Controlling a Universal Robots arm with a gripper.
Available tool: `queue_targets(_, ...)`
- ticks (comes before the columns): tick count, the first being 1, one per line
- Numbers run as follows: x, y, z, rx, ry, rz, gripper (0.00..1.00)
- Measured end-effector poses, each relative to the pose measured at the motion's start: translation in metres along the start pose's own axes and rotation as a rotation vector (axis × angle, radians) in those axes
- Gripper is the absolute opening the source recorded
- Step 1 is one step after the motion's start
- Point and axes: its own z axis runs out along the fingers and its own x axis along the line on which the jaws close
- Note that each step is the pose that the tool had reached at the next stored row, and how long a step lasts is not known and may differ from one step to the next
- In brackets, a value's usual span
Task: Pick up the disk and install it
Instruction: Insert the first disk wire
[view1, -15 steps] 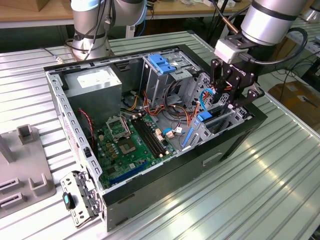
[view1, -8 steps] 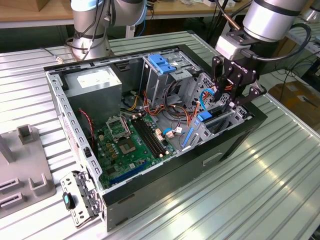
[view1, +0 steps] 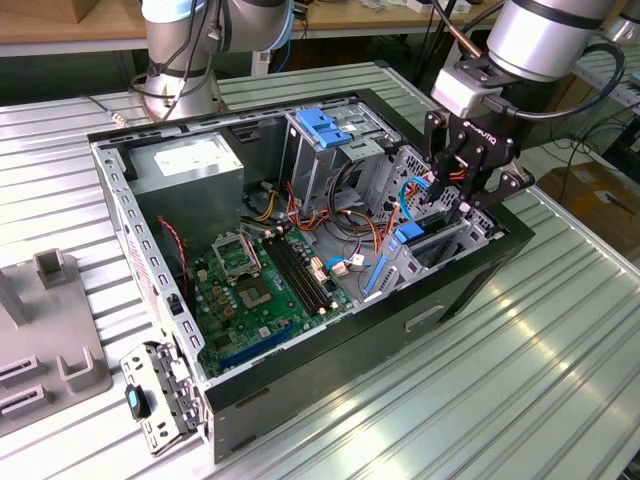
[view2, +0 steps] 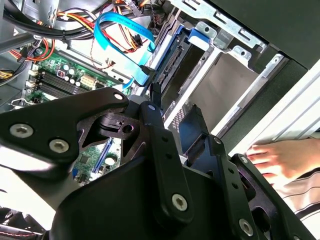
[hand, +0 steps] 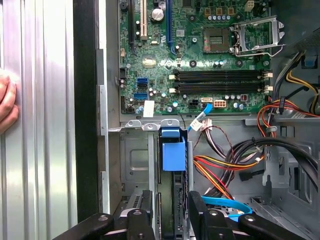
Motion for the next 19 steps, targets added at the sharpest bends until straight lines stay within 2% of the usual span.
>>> queue_targets(5, 0.0, 0.0, -0.0014, 0.0, 0.0, 0.0, 0.43)
queue_targets(11, 0.0003, 0.0, -0.0061, 0.0, -0.0001, 0.0, 0.43)
queue_targets(19, -0.0005, 0.0002, -0.0065, 0.0, 0.0002, 0.0, 0.43)
